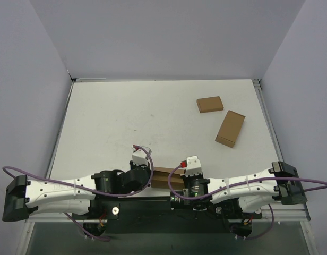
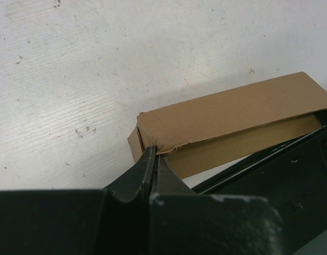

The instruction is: Fold the paper box

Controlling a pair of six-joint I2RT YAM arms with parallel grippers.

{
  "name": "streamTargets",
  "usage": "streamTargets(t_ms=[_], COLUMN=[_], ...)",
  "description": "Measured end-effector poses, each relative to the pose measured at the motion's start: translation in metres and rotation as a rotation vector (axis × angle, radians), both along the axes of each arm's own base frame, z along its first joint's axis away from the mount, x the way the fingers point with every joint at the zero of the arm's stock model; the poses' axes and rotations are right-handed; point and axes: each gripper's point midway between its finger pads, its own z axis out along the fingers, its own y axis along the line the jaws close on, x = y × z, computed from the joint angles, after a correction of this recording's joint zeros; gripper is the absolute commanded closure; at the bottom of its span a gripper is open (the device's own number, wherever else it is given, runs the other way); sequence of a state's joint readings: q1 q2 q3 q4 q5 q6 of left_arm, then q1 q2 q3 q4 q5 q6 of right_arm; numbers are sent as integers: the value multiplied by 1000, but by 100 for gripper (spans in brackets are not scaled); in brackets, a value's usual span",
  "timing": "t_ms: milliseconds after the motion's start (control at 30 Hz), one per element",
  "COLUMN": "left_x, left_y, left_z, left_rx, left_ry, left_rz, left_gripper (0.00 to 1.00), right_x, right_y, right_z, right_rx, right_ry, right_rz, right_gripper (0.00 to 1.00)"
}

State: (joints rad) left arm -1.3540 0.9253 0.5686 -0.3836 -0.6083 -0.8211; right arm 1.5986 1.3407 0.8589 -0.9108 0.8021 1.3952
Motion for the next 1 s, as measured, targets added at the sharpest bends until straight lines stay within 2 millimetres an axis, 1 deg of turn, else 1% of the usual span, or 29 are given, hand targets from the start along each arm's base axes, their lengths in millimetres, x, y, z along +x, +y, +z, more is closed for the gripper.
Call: streamTargets(t_ms=[133,400,433,600,633,700,733,800,833,900,1000], left_x=[-1,-2,-2,-4,-5,-7,-7,-8,-8,-8,-8], left_y=[1,0,0,2,3,5,5,5,6,5,5], left_z=[-3,-5,-6,-7,-7,-7,-7,-9,-9,-9,-10], left_rx=[16,35,41,53,53,56,56,59,61,64,67], left_ry=[5,8,10,19,23,30,32,37,39,39,40], left_rz=[-5,-17,-18,-19,-22,-24,-24,-24,-23,-24,-23], left_gripper=[100,100,100,100,100,100,100,100,100,100,100], right_x=[0,-1,-1,-5,-6,-9,-10,-12,-14,-18,-24], right_y=[0,0,0,2,3,6,7,12,14,19,27], right_z=[0,1,1,2,3,6,7,12,14,20,31], right_rx=[0,-8,-7,4,6,17,24,36,40,55,78], right_ry=[-1,-1,-1,8,10,11,11,11,10,8,-2], right_rz=[0,11,13,26,34,47,52,72,84,110,162], right_gripper=[100,96,91,80,75,68,61,55,50,43,41])
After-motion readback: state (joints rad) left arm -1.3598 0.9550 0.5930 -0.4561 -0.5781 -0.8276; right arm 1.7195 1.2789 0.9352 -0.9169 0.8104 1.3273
